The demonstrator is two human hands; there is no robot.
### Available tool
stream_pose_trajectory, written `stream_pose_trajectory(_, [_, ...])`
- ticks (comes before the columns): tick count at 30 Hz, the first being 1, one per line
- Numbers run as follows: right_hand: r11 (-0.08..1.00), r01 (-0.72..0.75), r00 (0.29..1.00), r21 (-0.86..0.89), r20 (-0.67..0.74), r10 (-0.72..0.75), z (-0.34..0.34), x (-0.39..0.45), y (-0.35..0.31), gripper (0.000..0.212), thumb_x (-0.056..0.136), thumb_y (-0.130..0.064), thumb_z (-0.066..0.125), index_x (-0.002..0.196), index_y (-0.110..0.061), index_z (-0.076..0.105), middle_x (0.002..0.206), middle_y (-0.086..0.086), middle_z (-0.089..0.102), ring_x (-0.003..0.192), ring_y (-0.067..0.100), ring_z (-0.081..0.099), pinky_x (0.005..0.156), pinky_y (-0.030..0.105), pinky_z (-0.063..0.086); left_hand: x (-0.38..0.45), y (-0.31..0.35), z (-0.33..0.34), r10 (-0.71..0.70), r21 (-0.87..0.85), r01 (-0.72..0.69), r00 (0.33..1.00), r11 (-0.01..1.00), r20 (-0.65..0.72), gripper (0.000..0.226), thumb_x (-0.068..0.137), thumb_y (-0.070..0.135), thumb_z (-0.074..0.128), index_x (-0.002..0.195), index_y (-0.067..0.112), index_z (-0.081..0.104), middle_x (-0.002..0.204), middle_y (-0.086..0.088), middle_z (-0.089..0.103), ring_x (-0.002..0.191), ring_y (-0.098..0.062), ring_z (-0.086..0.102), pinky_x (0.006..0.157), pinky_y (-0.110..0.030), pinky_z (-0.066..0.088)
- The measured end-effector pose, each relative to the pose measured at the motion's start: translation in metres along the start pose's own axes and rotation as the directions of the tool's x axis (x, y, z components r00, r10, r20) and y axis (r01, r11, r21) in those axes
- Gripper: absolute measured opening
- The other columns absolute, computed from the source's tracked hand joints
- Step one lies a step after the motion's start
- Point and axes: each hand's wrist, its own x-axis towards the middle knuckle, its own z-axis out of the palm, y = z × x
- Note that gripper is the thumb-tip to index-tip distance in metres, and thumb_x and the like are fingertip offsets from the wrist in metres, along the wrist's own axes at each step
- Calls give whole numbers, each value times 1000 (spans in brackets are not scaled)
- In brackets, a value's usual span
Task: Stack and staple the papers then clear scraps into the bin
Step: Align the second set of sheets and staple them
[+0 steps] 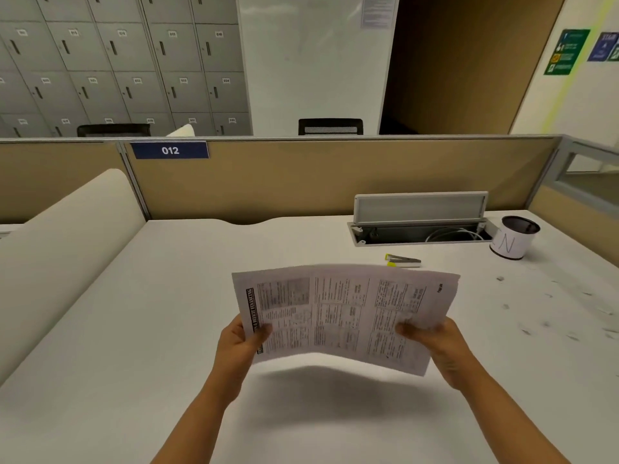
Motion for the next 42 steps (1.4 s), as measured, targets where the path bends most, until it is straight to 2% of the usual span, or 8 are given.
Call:
stream_pose_trajectory(7, [991,-132,991,-33,-35,131,3,-7,23,88,21,-50,91,101,-20,69,96,0,77,88,13,73,69,21,59,-3,-16,1,-81,73,79,996,994,23,25,90,3,53,101,25,60,104,2,67,99,-18,62,72,-21,49])
stream_pose_trajectory(12, [989,-133,987,-59,-97,127,2,-6,4,44,61,-11,85,101,-15,66,91,-2,72,86,16,67,64,21,55,-3,-4,8,-25,108,24,1000,994,10,26,92,5,50,105,27,57,104,6,65,94,-13,62,71,-21,52])
stream_pose_trajectory(16, [982,-180,969,-55,-180,167,-16,-7,-4,30,73,-13,77,101,-13,65,97,6,72,89,25,68,70,32,55,-5,1,11,-17,49,18,999,999,-29,26,92,5,51,107,24,60,106,0,68,97,-22,64,76,-32,53])
stream_pose_trajectory(23, [747,-159,943,645,-126,310,17,-17,-4,24,73,-5,66,94,-15,63,74,2,75,63,10,72,52,18,58,-23,2,37,-90,-317,70,995,946,-52,25,88,-4,50,104,13,60,103,-7,71,93,-26,69,70,-35,60])
stream_pose_trajectory(30, [913,-154,976,377,-83,199,82,-34,-2,46,70,-17,74,115,-15,62,105,11,74,100,28,69,89,48,55,-48,-10,76,-147,-481,131,989,867,4,28,89,-4,48,110,13,56,102,-5,73,91,-21,71,66,-29,59])
stream_pose_trajectory(35, [998,-9,991,68,-131,18,62,-26,-20,22,83,-9,67,100,-23,66,98,0,73,89,10,70,69,21,58,-21,1,34,-128,-491,95,991,866,-34,18,83,-1,52,99,7,57,84,-7,74,77,-22,71,62,-28,59])
stream_pose_trajectory(38, [998,22,992,-62,-122,-29,54,-23,-29,21,83,-10,68,89,-30,65,91,-7,72,82,4,69,59,14,55,-6,18,7,-78,-276,85,996,957,38,30,65,11,73,91,9,58,75,-7,73,68,-23,69,55,-25,55])
stream_pose_trajectory(42, [985,64,996,-161,-46,-73,54,-20,-35,20,84,-15,67,92,-33,64,95,-9,71,87,6,68,62,16,55,0,40,4,-58,71,42,970,997,235,53,57,37,75,105,15,67,97,-7,75,88,-25,71,75,-38,57])
